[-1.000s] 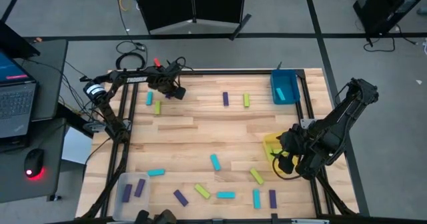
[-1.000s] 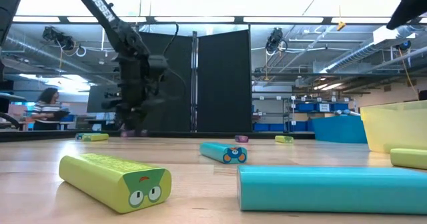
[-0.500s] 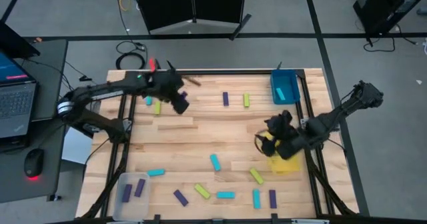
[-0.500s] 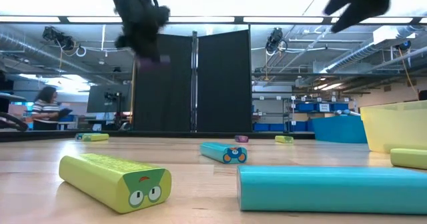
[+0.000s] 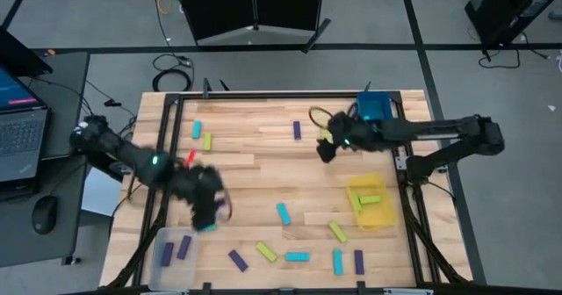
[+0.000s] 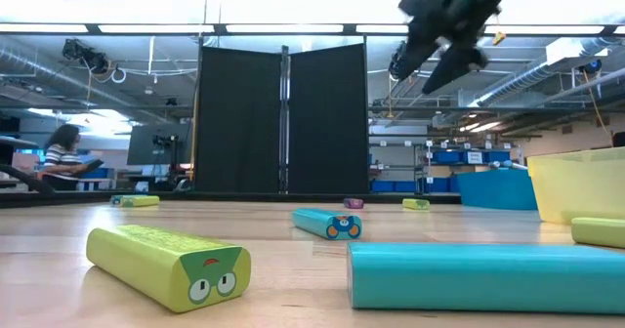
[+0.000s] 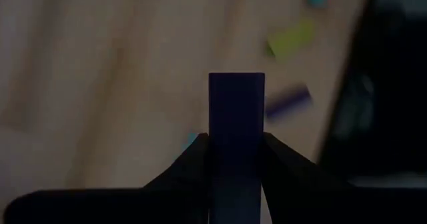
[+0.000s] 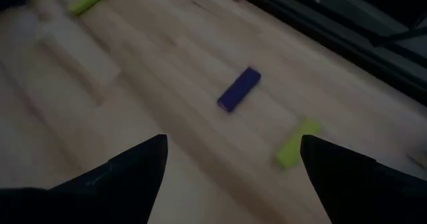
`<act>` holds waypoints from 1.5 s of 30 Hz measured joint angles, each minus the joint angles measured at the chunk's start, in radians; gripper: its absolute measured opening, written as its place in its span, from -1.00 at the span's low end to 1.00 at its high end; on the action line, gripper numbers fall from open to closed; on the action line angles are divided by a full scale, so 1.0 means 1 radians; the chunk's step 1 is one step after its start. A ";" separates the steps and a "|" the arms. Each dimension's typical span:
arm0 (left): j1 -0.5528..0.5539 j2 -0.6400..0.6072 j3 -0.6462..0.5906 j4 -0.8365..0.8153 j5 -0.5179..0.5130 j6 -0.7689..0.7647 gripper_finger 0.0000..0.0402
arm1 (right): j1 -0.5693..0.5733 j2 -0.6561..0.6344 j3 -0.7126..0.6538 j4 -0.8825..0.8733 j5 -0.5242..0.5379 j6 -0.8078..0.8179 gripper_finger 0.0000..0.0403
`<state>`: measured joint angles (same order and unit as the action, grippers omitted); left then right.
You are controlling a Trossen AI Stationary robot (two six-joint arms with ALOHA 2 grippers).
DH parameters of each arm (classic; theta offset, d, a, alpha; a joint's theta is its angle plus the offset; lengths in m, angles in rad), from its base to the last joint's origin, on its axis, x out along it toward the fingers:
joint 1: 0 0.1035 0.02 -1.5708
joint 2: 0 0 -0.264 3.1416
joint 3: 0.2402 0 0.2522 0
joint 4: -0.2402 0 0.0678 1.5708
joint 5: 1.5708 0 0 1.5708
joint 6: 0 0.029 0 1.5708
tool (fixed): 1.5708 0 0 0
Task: Sort blocks
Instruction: Put the violet block into the transparent bin, then put the green block into the yellow bin
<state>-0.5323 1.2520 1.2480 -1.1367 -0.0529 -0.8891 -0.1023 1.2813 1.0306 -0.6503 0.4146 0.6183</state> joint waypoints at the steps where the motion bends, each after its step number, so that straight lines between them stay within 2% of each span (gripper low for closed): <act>1: -0.041 0.013 0.000 -0.002 0.031 -0.039 -0.49 | -0.033 0.022 0.000 0.031 -0.017 -0.018 0.76; 6: -0.212 0.096 -0.001 -0.056 0.160 -0.267 -0.49 | -0.182 0.165 0.000 0.153 -0.105 -0.055 0.76; 11: -0.340 0.164 -0.001 -0.063 0.250 -0.420 -0.49 | -0.258 0.324 0.000 0.275 -0.212 -0.062 0.76; 17: -0.431 0.225 -0.041 -0.052 0.321 -0.552 -0.49 | -0.296 0.439 0.000 0.328 -0.230 -0.038 0.76; 22: -0.455 0.270 -0.128 0.091 0.389 -0.567 -0.49 | -0.319 0.452 0.000 0.320 -0.227 -0.012 0.76; 25: -0.458 0.289 -0.171 0.132 0.392 -0.585 -0.42 | -0.329 0.444 0.000 0.314 -0.217 -0.012 0.76; 31: -0.458 0.313 -0.195 0.143 0.394 -0.583 0.11 | -0.377 0.453 -0.001 0.239 -0.201 0.011 0.76; 35: -0.458 0.313 -0.188 0.148 0.387 -0.583 0.35 | -0.393 0.453 -0.001 0.189 -0.199 0.018 0.76; 39: -0.457 0.312 -0.159 0.148 0.372 -0.583 0.48 | -0.395 0.468 0.000 0.156 -0.194 0.036 0.76; 45: -0.457 0.311 -0.070 0.136 0.215 -0.577 0.51 | -0.393 0.533 -0.001 0.132 -0.177 0.064 0.75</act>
<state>-0.9890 1.5631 1.1781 -1.0007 0.1623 -1.4659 -0.4950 1.8140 1.0298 -0.5179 0.2376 0.6828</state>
